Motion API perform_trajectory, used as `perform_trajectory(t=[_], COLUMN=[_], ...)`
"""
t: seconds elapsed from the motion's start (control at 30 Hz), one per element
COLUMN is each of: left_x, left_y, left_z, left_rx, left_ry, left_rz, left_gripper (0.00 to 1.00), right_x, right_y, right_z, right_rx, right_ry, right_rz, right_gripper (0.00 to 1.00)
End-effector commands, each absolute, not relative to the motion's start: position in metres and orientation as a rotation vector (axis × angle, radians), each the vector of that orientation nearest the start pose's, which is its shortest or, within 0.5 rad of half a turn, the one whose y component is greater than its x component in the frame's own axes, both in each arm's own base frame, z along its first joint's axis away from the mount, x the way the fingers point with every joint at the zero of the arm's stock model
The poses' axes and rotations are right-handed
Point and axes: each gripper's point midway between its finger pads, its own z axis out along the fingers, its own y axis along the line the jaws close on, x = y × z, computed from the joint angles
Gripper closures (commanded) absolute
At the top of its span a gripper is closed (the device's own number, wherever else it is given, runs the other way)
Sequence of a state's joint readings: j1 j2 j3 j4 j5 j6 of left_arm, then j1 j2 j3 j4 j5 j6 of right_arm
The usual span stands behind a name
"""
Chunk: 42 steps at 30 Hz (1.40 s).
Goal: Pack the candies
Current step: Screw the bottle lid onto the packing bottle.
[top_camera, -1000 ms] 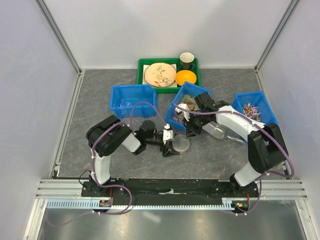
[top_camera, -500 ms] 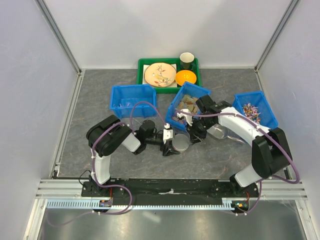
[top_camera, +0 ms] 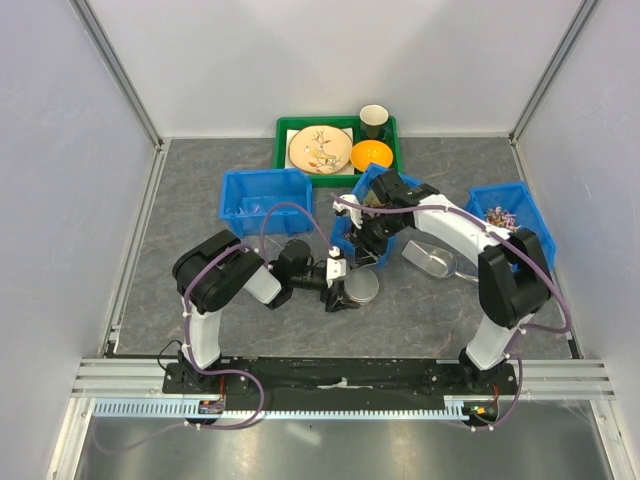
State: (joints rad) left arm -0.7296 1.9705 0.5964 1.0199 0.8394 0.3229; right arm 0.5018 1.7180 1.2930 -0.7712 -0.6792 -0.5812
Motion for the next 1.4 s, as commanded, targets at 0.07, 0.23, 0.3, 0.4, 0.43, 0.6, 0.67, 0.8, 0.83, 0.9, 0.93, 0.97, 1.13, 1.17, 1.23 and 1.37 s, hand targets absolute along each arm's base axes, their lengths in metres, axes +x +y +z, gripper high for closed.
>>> perform_trajectory(t=[0.07, 0.23, 0.3, 0.4, 0.43, 0.6, 0.67, 0.8, 0.83, 0.9, 0.93, 0.97, 1.13, 1.17, 1.23, 1.37], left_x=[0.232, 0.232, 0.232, 0.232, 0.231, 0.231, 0.232, 0.232, 0.232, 0.232, 0.232, 0.233, 0.233, 0.233, 0.233, 0.234], left_y=[-0.359, -0.359, -0.360, -0.359, -0.359, -0.359, -0.360, -0.359, -0.359, -0.359, -0.359, -0.359, -0.359, -0.359, -0.360, -0.359], left_z=[0.011, 0.011, 0.012, 0.011, 0.011, 0.011, 0.012, 0.010, 0.011, 0.011, 0.010, 0.010, 0.010, 0.011, 0.011, 0.010], left_rx=[1.447, 1.448, 1.448, 1.448, 1.448, 1.446, 1.445, 1.445, 1.445, 1.445, 1.446, 1.443, 1.444, 1.442, 1.442, 1.442], left_ry=[1.328, 1.327, 1.326, 1.327, 1.330, 1.332, 1.332, 1.340, 1.338, 1.340, 1.343, 1.346, 1.344, 1.343, 1.345, 1.346], left_rz=[-1.004, -1.005, -1.007, -1.005, -1.007, -1.009, -1.007, -1.008, -1.007, -1.008, -1.009, -1.007, -1.008, -1.006, -1.009, -1.008], left_gripper=[0.20, 0.20, 0.20, 0.20, 0.20, 0.20, 0.20, 0.20, 0.20, 0.20, 0.20, 0.20, 0.20, 0.20, 0.20, 0.20], right_x=[0.275, 0.266, 0.263, 0.256, 0.254, 0.248, 0.245, 0.235, 0.233, 0.224, 0.221, 0.217, 0.194, 0.193, 0.187, 0.184], right_y=[0.281, 0.274, 0.270, 0.263, 0.261, 0.249, 0.243, 0.229, 0.226, 0.219, 0.216, 0.213, 0.197, 0.195, 0.191, 0.189], right_z=[0.111, 0.098, 0.095, 0.089, 0.086, 0.088, 0.090, 0.087, 0.087, 0.083, 0.084, 0.082, 0.078, 0.080, 0.082, 0.086], right_rx=[-1.501, -1.521, -1.528, -1.544, -1.552, -1.561, -1.566, -1.581, -1.583, -1.604, -1.606, -1.615, -1.667, -1.673, -1.688, -1.697], right_ry=[2.060, 2.095, 2.103, 2.124, 2.135, 2.153, 2.163, 2.208, 2.215, 2.240, 2.244, 2.260, 2.299, 2.296, 2.301, 2.301], right_rz=[1.013, 1.011, 1.000, 0.990, 0.985, 0.959, 0.945, 0.923, 0.915, 0.914, 0.910, 0.909, 0.911, 0.904, 0.905, 0.905], right_gripper=[0.56, 0.59, 0.63, 0.68, 0.69, 0.79, 0.81, 0.83, 0.83, 0.83, 0.83, 0.83, 0.83, 0.83, 0.84, 0.84])
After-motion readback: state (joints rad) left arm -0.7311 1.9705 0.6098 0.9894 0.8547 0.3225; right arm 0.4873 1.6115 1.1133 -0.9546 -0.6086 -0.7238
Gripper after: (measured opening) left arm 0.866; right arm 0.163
